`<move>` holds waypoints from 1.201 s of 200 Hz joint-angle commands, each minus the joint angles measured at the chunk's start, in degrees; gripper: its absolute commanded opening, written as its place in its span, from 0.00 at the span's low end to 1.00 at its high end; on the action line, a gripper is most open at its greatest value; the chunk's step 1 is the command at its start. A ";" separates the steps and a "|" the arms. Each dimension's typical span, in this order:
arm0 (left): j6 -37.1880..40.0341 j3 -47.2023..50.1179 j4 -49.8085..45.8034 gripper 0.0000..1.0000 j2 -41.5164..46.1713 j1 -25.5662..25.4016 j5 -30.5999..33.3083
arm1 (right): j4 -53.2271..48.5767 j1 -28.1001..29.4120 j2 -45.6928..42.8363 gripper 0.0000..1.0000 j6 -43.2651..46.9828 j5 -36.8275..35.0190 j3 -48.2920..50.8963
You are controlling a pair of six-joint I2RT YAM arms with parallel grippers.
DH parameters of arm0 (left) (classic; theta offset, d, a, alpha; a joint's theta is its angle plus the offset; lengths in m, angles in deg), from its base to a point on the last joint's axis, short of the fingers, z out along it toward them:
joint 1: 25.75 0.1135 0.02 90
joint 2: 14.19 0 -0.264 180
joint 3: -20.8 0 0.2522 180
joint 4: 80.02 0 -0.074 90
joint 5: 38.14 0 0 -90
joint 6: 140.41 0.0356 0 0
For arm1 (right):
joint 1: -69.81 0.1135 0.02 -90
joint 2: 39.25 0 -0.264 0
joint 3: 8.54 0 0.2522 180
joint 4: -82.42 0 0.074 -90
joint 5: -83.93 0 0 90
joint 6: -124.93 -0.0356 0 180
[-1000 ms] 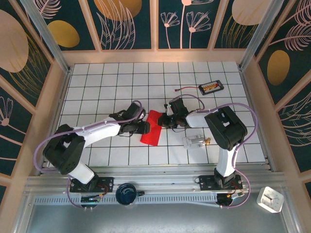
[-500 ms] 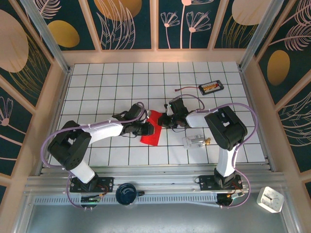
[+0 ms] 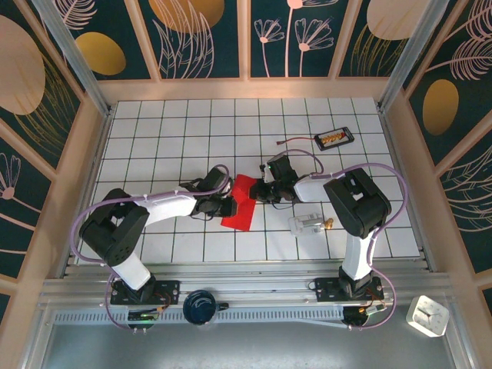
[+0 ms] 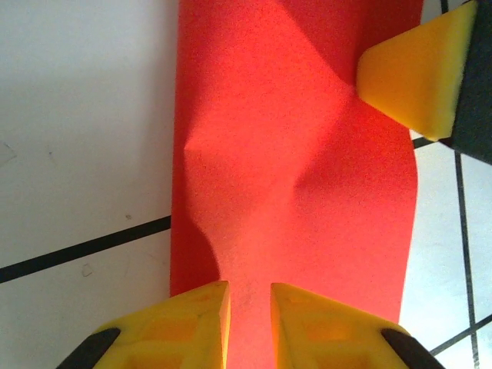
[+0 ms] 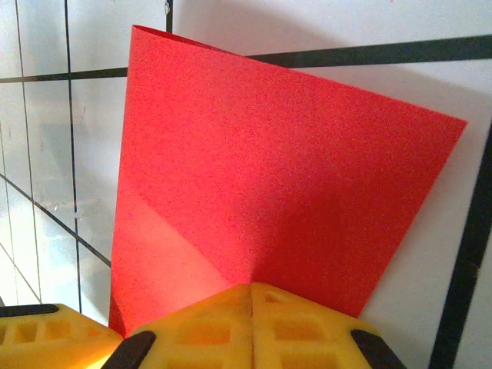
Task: Fold a paper plane with a square sheet of paper (pick it up from the middle)
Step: Hold the square sheet of paper at the center of the table, then first fold the square sheet of paper in half at the center of the table.
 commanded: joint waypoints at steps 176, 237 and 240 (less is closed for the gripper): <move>-1.05 6.44 6.03 0.35 8.17 0.55 -11.76 | -7.10 0.06 5.51 0.09 1.95 -7.10 1.57; -0.18 5.45 3.04 0.28 4.58 0.54 -10.61 | -7.45 0.06 5.91 0.09 2.17 -7.15 1.10; -0.13 5.24 2.23 0.27 4.37 0.53 -9.35 | -7.51 0.08 5.86 0.09 2.18 -7.15 1.10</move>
